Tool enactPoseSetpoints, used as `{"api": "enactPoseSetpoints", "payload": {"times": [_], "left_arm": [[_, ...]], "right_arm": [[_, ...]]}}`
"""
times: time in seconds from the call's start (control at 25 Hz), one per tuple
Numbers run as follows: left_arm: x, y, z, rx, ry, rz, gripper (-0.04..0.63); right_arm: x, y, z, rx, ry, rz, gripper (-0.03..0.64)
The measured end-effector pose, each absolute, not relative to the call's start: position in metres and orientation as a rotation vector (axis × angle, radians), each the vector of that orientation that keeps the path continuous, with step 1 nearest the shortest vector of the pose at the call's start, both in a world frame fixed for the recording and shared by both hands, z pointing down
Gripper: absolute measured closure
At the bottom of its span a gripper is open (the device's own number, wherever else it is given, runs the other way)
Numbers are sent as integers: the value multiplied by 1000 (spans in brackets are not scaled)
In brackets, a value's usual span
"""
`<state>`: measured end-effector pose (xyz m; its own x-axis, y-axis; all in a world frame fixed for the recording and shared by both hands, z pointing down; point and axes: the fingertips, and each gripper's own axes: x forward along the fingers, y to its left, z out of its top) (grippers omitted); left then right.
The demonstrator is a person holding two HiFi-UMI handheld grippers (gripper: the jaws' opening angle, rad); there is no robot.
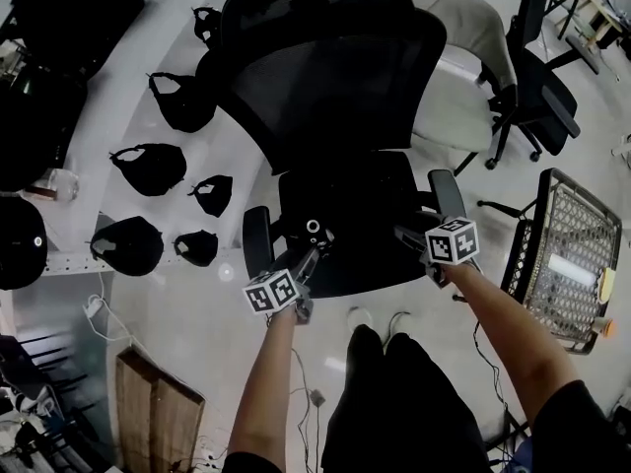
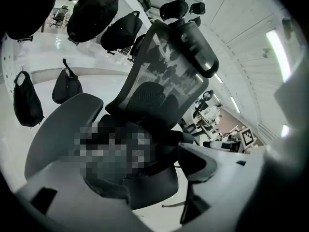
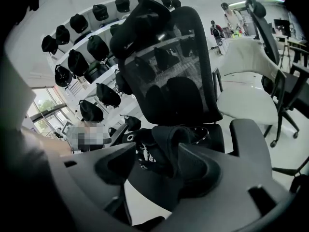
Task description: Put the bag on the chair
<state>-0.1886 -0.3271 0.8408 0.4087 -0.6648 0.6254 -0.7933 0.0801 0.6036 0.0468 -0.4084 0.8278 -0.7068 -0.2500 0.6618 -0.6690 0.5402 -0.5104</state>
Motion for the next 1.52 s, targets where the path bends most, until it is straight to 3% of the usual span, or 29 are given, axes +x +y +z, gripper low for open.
{"api": "enactPoseSetpoints", "payload": {"times": [0.76, 1.0, 1.24, 1.52], "left_arm": [[-146, -181, 666, 1915, -1261, 138, 291], [-146, -138, 600, 1938, -1240, -12, 291], [-145, -112, 533, 1985, -1346, -158, 291], [-154, -114, 488, 2026, -1500, -192, 302]], "right_arm": [[101, -258, 666, 670, -2360, 838, 359], [111, -222, 598, 784, -2499, 904, 361], [121, -215, 515, 934, -2661, 825, 387], [151, -237, 482, 1161, -2652, 799, 493]]}}
